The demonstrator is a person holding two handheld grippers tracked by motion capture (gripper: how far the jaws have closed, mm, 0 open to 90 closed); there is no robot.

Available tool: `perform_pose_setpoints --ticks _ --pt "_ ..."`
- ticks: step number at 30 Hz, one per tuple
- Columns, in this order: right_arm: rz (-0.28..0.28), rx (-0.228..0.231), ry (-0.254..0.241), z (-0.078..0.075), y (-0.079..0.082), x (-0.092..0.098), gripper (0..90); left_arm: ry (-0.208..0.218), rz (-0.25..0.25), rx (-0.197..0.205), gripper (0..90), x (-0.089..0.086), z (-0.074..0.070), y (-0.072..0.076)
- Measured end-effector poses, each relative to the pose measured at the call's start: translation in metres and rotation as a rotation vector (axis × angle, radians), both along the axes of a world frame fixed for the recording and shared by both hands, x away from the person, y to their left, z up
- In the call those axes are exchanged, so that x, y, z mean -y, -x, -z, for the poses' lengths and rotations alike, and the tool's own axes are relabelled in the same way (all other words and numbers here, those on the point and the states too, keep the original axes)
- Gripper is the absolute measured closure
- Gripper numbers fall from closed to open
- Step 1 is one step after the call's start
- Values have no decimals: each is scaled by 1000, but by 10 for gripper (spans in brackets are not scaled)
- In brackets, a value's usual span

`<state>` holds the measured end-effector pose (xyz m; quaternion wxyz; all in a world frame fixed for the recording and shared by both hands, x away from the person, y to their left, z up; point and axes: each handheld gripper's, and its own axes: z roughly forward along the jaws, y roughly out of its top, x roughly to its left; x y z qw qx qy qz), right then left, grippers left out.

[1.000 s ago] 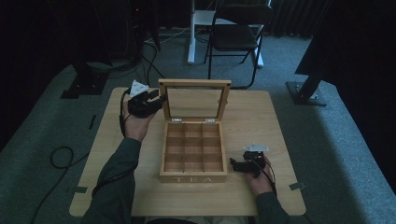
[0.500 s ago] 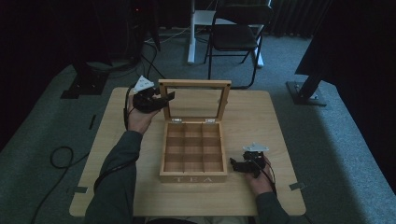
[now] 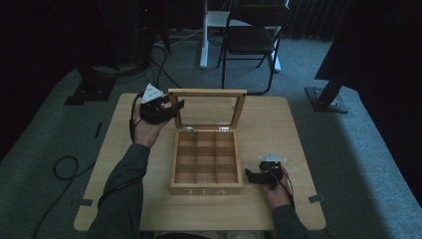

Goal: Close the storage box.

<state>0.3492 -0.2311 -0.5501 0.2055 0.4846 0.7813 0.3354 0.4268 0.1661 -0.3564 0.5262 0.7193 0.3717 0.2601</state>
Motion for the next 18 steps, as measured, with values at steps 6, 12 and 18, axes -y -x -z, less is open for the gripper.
perform_pose_setpoints --ticks 6,12,18 --pt "1 0 -1 0 0 0 125 -8 -34 4 565 -1 -7 11" --pt "0 0 -1 0 0 0 124 7 -47 9 577 -2 -6 23" --pt "1 0 -1 0 0 0 125 24 -57 11 573 -3 -5 35"
